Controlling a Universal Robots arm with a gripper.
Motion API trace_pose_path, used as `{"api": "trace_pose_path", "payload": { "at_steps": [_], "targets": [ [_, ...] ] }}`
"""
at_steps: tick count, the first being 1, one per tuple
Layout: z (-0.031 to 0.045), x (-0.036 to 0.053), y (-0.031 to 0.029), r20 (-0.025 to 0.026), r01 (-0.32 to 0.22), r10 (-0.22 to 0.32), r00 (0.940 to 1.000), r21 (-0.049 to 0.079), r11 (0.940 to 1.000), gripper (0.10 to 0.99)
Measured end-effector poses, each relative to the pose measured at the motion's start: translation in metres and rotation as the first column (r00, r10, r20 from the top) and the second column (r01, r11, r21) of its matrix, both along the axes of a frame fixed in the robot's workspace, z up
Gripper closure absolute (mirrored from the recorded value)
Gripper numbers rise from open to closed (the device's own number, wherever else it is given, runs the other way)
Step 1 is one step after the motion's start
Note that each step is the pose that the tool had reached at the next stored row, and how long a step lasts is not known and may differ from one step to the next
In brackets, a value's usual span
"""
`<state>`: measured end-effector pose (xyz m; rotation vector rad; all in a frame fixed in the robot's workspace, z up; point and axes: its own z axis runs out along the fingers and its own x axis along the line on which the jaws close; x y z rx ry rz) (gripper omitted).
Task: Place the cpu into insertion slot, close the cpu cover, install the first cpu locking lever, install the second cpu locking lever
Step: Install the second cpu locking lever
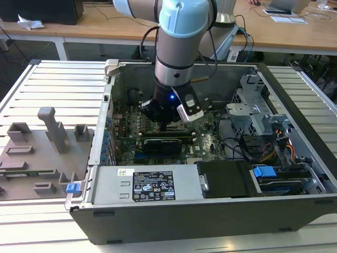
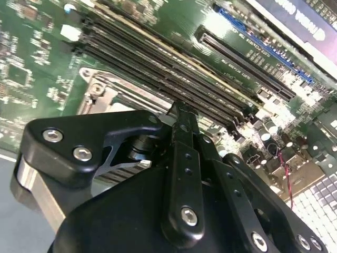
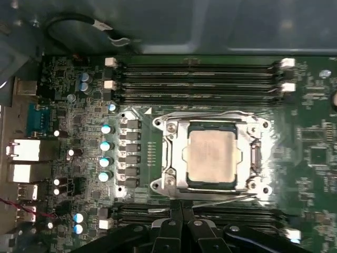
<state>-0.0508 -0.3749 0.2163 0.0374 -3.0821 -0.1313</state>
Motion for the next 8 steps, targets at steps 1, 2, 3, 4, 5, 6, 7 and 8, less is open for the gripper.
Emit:
{"api": "trace_pose_path", "payload": {
  "at_steps": [1,2,3,4,5,6,7,8],
  "targets": [
    [-0.0023,-0.0039,-0.0001,0.0,-0.002,0.002,1.0,0.003,1.0,0.98],
    [-0.0035,-0.0064,0.0,0.0,-0.009,0.009,1.0,0.009,0.9999,0.98],
    [-0.0042,-0.0077,0.0,0.0001,-0.014,0.014,0.9999,0.013,0.9998,0.98],
    [-0.005,-0.0089,0.0,0.0002,-0.018,0.018,0.9998,0.016,0.9997,0.98],
    [-0.0058,-0.0102,0.0001,0.0003,-0.022,0.022,0.9998,0.019,0.9996,0.98],
    [-0.0066,-0.0114,0.0001,0.0005,-0.027,0.027,0.9996,0.022,0.9994,0.98],
    [-0.0073,-0.0129,0.0,0.0004,-0.03,0.03,0.9995,0.024,0.9993,0.98],
    [-0.0079,-0.0141,0.0,0.0004,-0.033,0.033,0.9995,0.026,0.9991,0.98]
  ]
}}
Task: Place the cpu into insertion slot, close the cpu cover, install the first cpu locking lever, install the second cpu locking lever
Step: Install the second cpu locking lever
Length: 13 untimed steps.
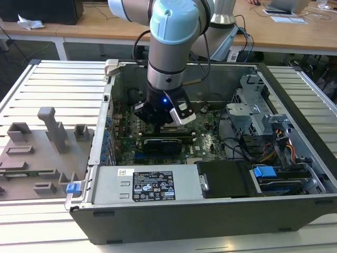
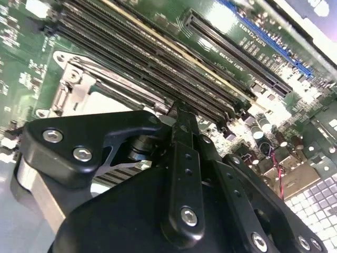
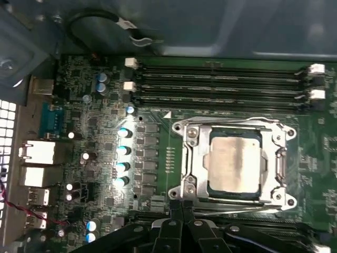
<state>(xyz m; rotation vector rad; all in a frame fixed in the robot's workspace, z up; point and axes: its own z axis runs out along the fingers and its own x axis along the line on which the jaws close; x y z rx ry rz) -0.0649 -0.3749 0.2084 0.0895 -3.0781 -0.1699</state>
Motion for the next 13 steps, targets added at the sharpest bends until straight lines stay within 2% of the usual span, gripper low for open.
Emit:
{"api": "trace_pose_path", "payload": {
  "at_steps": [4,7,10,11,12,13],
  "targets": [
    [-0.0039,-0.0034,0.0001,-0.0001,-0.016,0.016,0.9999,0.017,0.9997,0.98],
    [-0.0064,-0.0034,0.0031,0.0009,-0.033,0.033,0.9995,0.03,0.999,0.98],
    [-0.0094,-0.0035,0.0045,0.0001,-0.045,0.045,0.999,0.033,0.9984,0.98],
    [-0.0094,-0.0038,0.0047,0.0016,-0.047,0.047,0.9989,0.034,0.9983,0.98],
    [-0.005,-0.0037,0.005,0.0052,-0.048,0.048,0.9988,0.036,0.9982,0.98],
    [0.0037,-0.0037,0.0049,0.0044,-0.048,0.048,0.9988,0.034,0.9983,0.98]
  ]
}}
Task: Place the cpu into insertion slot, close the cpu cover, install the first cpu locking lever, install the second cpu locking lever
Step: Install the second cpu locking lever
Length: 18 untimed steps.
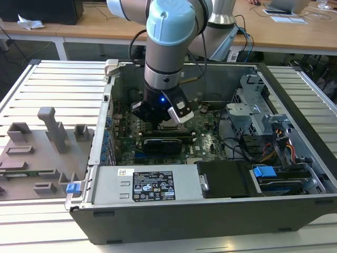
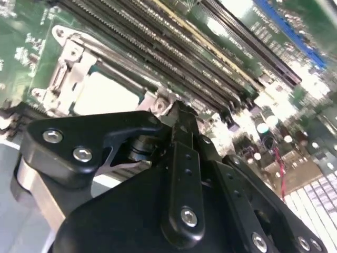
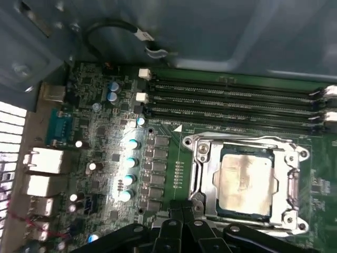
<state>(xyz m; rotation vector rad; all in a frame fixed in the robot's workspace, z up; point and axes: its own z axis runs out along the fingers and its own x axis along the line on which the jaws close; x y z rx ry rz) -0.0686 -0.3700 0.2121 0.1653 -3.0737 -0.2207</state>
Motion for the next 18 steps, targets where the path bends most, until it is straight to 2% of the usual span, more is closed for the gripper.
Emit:
{"api": "trace_pose_path", "payload": {
  "at_steps": [2,4,8,10,16,18],
  "targets": [
    [0.0016,0.0034,0.0037,-0.0001,0.0,0.0,1.0,0.0,1.0,0.98],
    [0.0016,0.0145,0.009,-0.0036,0.0,0.0,1.0,0.0,1.0,0.98],
    [0.0016,0.029,0.0164,-0.0092,0.0,0.0,1.0,-0.003,1.0,0.98],
    [0.0017,0.0304,0.0187,-0.0092,0.0,0.0,1.0,-0.01,0.9999,0.98],
    [0.0026,0.0307,0.0215,-0.0092,0.0,0.0,1.0,-0.019,0.9998,0.98],
    [0.0054,0.031,0.0239,-0.0093,0.0,0.0,1.0,-0.029,0.9996,0.98]
  ]
}}
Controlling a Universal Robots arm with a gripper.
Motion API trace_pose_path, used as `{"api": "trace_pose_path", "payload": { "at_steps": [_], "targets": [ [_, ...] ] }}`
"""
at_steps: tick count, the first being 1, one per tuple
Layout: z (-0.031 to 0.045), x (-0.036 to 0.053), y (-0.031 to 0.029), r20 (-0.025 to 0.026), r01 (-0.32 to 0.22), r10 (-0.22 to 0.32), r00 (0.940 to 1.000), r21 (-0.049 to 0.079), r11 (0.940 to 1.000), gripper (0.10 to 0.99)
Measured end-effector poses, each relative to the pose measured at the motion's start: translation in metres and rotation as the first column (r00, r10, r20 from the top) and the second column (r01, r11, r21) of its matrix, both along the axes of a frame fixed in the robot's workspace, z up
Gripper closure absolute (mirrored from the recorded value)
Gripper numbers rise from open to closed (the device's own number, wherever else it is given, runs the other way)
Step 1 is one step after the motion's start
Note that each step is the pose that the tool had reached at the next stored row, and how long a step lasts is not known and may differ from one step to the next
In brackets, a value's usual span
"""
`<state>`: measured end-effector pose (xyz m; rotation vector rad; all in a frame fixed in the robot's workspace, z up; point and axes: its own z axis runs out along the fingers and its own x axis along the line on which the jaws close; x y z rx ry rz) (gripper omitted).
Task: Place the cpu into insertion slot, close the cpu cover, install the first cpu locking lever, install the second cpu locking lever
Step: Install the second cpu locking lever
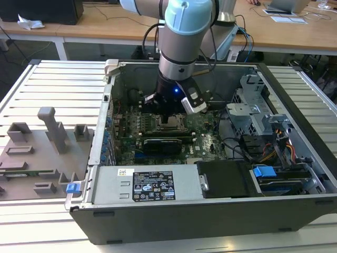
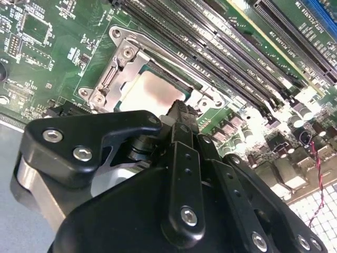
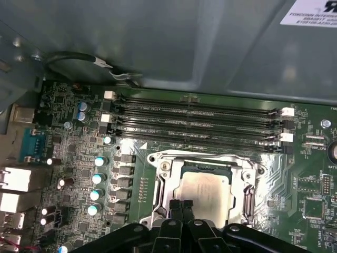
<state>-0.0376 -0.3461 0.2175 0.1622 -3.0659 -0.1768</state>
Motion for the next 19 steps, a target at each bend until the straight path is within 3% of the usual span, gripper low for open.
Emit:
{"api": "trace_pose_path", "payload": {
  "at_steps": [5,9,12,19],
  "targets": [
    [0.013,0.0004,0.0022,0.0001,0.0,0.0,1.0,-0.009,1.0,0.98],
    [0.0185,0.0005,0.0028,0.0001,0.0,0.0,1.0,-0.009,1.0,0.98],
    [0.0293,0.0005,0.0032,0.0001,0.0,0.0,1.0,-0.009,1.0,0.98],
    [0.0305,0.0005,0.0032,0.0001,0.0,0.0,1.0,-0.009,1.0,0.98]
  ]
}}
